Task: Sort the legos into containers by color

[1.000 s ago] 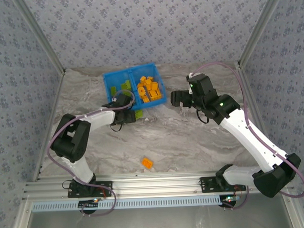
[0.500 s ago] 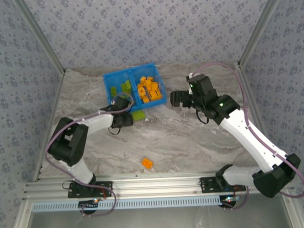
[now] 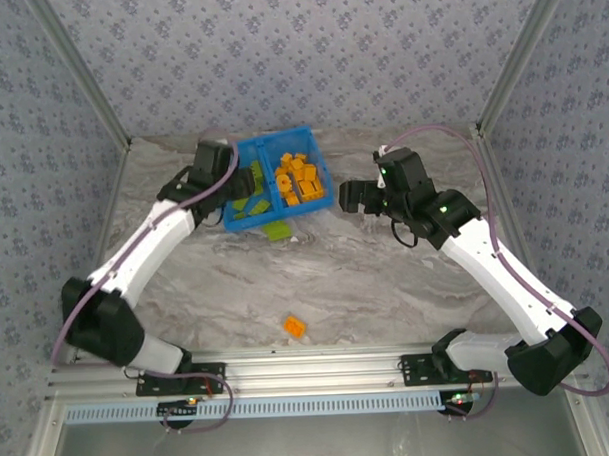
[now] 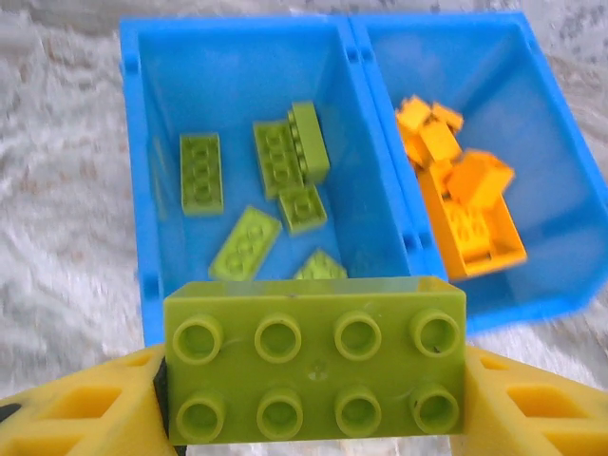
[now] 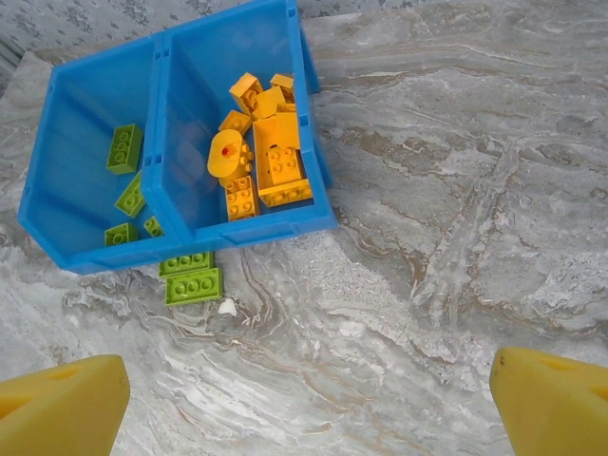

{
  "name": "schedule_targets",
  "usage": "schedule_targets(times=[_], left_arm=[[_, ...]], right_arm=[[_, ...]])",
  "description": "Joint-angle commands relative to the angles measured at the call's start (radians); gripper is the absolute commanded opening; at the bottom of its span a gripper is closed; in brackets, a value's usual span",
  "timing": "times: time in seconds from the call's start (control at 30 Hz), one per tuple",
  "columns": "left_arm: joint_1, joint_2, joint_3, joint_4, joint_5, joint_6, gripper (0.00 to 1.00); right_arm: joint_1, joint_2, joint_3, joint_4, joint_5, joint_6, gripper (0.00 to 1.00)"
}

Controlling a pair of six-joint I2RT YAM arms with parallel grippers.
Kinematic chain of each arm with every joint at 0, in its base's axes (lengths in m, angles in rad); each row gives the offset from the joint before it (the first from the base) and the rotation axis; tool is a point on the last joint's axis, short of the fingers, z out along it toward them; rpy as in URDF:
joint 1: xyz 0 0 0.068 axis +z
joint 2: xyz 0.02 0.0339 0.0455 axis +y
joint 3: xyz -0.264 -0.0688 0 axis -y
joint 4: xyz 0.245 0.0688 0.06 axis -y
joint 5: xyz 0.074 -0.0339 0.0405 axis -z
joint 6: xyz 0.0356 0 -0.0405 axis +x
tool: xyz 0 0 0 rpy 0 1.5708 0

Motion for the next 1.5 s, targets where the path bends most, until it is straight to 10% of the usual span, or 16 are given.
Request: schedule_targets(times=[0.0,0.27,0.53,0.83,1.1,1.47], left_arm=[[0.053,0.163,0.128,-0.054,0.043,0.061,0.59],[0.125,0.493,0.384,-0.07,0.112,0.035,0.59],[0.128,0.527,0.462,-0.092,0.135,0.019,0.82],[0.127,0.251,0.359,-0.067,0.195,0.029,0.9],[0.127,-0.141,0.106,-0.102,0.241,0.275,0.99],[0.128,-0.486,-0.249,-0.058,0.157,0.447,0.99]], right_arm=[[0.009,-0.025,0.01,-0.022,-0.006,0.025,1.0],[0.017,-0.09,-0.022,-0.044,0.008,0.052,1.0],[0.038,-0.094,-0.05,-0.046,-0.001,0.063,1.0],[0.185,-0.026,-0.144,0.049,0.004,0.102,1.0],[0.396,0.329,-0.066,0.167,0.117,0.106,1.0],[0.369,0.796,0.17,0.293,0.161,0.03,1.0]])
